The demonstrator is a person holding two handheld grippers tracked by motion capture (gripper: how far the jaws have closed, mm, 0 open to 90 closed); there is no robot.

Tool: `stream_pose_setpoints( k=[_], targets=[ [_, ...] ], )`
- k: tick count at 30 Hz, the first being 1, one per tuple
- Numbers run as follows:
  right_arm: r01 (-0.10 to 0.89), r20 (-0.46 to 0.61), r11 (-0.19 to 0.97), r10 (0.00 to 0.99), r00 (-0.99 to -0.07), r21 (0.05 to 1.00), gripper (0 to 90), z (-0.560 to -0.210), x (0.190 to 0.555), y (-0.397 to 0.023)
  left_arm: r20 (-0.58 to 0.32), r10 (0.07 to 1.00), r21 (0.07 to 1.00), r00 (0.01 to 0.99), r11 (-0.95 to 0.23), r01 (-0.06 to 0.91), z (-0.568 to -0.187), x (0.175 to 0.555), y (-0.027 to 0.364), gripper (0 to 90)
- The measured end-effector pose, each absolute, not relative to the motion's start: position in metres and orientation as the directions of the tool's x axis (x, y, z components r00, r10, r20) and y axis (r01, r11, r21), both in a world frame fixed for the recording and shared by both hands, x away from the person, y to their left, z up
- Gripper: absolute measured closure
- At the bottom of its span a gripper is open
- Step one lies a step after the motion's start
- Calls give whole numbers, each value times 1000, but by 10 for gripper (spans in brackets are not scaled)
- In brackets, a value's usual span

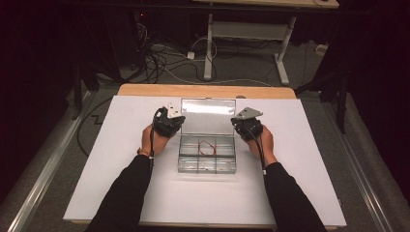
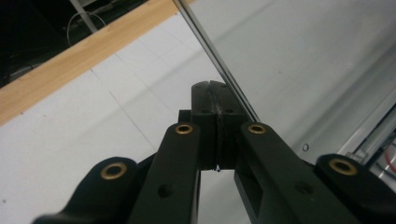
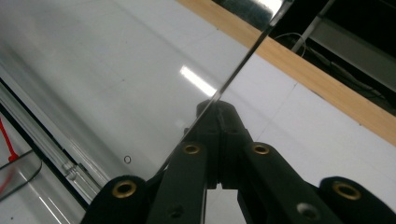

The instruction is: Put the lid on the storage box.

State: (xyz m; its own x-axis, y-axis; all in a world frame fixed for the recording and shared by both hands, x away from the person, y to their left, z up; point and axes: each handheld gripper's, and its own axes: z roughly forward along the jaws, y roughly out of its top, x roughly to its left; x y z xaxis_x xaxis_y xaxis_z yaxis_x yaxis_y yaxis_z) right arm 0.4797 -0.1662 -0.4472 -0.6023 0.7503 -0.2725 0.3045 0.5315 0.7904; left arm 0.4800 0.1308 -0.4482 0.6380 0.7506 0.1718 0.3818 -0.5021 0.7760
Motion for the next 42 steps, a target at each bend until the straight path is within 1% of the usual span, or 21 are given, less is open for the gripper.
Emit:
stream_pose_setpoints(
  k=[10,21,22,24,26,29,30,42],
  targets=[
    [289,-282,515,766,-578,807,900,-439,476,-165,213,760,788,614,-506,352,-438,477,129,871],
    [269,-292,498,781,-551,824,900,-432,474,-163,195,772,803,605,-479,353,-425,477,130,870],
    [267,-294,497,783,-549,826,900,-432,474,-163,209,768,803,605,-487,342,-424,477,130,871],
    [261,-297,497,783,-546,828,900,-430,473,-163,200,769,800,607,-486,351,-423,476,130,871],
    [257,-296,492,785,-544,832,900,-429,472,-164,212,767,803,605,-489,340,-421,476,130,871],
    [254,-295,486,788,-540,836,900,-428,470,-164,211,768,805,605,-488,338,-419,476,130,871],
    [250,-294,485,788,-541,838,900,-427,470,-164,199,771,805,606,-481,348,-419,475,130,871],
    [229,-300,478,789,-537,848,900,-422,468,-165,209,765,809,609,-485,331,-413,473,131,871]
  ],
)
